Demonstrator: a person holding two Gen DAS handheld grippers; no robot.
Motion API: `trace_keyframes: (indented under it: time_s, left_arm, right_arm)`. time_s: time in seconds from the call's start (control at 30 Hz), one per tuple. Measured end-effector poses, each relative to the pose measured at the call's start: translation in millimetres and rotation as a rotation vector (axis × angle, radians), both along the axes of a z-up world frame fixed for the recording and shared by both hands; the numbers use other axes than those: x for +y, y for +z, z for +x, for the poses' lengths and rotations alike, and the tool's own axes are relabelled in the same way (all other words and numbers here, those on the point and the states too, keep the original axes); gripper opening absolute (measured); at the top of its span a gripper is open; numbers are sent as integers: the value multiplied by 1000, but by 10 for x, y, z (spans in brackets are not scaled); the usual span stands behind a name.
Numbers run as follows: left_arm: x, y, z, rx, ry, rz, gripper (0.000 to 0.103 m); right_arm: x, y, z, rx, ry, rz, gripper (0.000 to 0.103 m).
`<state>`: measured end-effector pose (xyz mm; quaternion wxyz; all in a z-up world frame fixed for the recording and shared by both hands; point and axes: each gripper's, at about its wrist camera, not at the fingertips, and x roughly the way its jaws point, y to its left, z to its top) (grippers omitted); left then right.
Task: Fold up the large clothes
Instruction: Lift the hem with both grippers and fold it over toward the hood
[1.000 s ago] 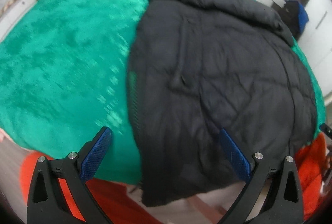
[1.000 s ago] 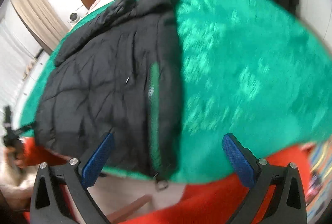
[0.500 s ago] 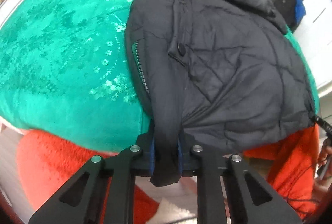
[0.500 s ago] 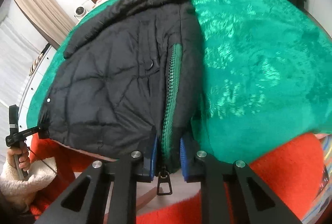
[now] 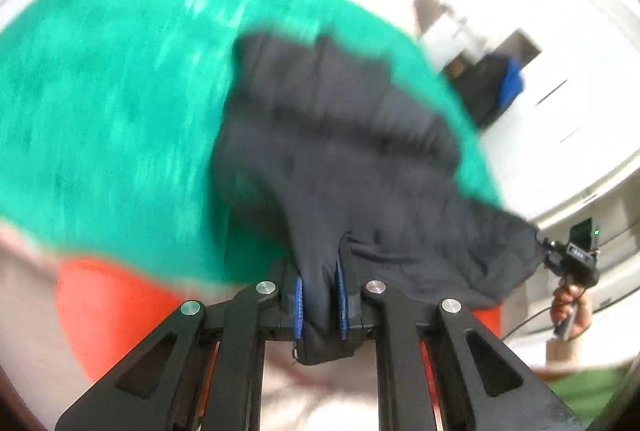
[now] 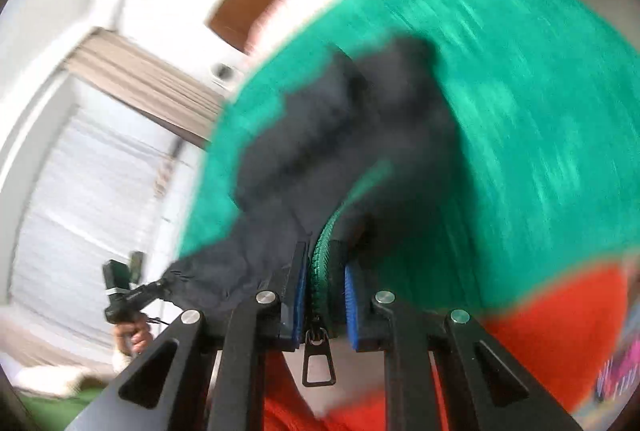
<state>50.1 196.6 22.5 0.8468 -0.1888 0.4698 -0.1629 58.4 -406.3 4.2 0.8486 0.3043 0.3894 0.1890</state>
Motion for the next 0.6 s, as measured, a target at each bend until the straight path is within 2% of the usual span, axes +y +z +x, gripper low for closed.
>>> trace_keyframes:
  time_s: [0.07, 0.13, 0.2, 0.23, 0.3, 0.33, 0.37, 0.43, 0.53, 0.6]
  left_arm:
    - [-25, 271, 431, -89, 6, 1, 11]
    - [-112, 516, 1012, -177, 20, 40, 11]
    - [-239, 675, 1595, -259, 79, 104, 15]
    - [-324, 694, 1848, -283, 102, 153, 22]
    - [-414, 616, 2344, -257, 144, 261, 54]
    - [-467, 559, 2511, -251, 180, 314, 83]
    - [-507, 511, 2630, -267, 221, 358, 95]
    - [-580, 436, 2689, -284, 233, 374, 96]
    - [-810, 203, 2705, -287, 163, 369, 98]
    - [-1063, 43, 2810, -300, 109, 416, 98]
  right_arm:
    - [35, 317, 423, -78, 20, -12, 16]
    - [81, 568, 979, -133, 2, -59, 16]
    - [126, 712, 1630, -163, -47, -100, 16]
    - [134, 748, 1864, -179, -88, -117, 19]
    - [193, 728, 2344, -209, -143, -162, 31]
    - [213, 680, 2535, -198, -161, -180, 58]
    - [226, 633, 2654, -188, -192, -208, 100]
    - [314, 596, 2668, -232, -264, -277, 103]
    - [646, 527, 2746, -289, -202, -356, 103]
    - [927, 430, 2853, -303, -146, -408, 103]
